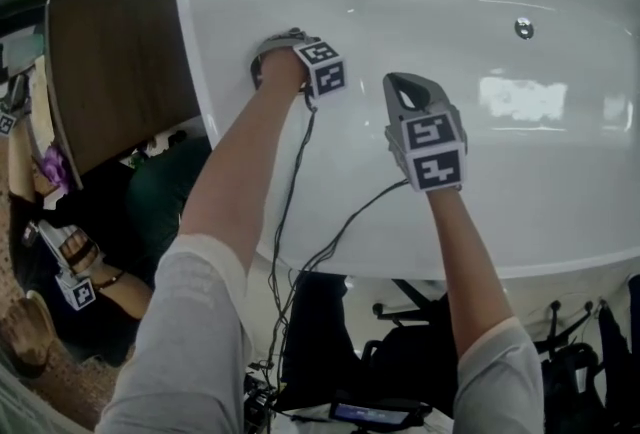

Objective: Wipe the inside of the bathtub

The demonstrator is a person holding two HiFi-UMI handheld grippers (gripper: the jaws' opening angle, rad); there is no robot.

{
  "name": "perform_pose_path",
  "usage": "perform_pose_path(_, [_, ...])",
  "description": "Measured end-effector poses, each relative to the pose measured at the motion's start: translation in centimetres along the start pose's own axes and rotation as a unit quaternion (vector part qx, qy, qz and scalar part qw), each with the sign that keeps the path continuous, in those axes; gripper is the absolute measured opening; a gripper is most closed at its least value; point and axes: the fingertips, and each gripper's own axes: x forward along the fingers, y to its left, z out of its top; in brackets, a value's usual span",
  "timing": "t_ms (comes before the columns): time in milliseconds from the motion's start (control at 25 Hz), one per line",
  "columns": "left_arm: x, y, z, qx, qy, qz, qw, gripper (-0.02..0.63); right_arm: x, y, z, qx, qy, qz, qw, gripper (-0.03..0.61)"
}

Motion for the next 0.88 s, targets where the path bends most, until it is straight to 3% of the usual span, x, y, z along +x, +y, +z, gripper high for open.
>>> perform_pose_path(200, [-2.8, 5.2, -1.7, -0.025, -0.001, 0.032, 0.9992, 0.080, -0.5, 0.4, 0.3, -0.002, -0.002, -0.001, 1.000, 0.009])
perform_pose_path(640, [-6.6, -4.4, -5.5, 0.012, 0.000, -0.019, 0.9997, 0.080, -4.3, 3.9, 2.7, -0.011, 0.007, 0.006, 1.000, 0.008])
perform_pose_path(760, [-7.2, -3.7, -6.7, -0.012, -0.014, -0.018, 0.9997, 0.080, -5.1, 4.7, 3.9, -0.017, 0.002, 0.006, 1.000, 0.008])
perform_pose_path(880, [-8.3, 0.0, -8.0, -0.056, -0.023, -0.001, 0.9982, 0.080, -5.5, 4.6, 5.1, -0.026, -0.003, 0.002, 1.000, 0.008])
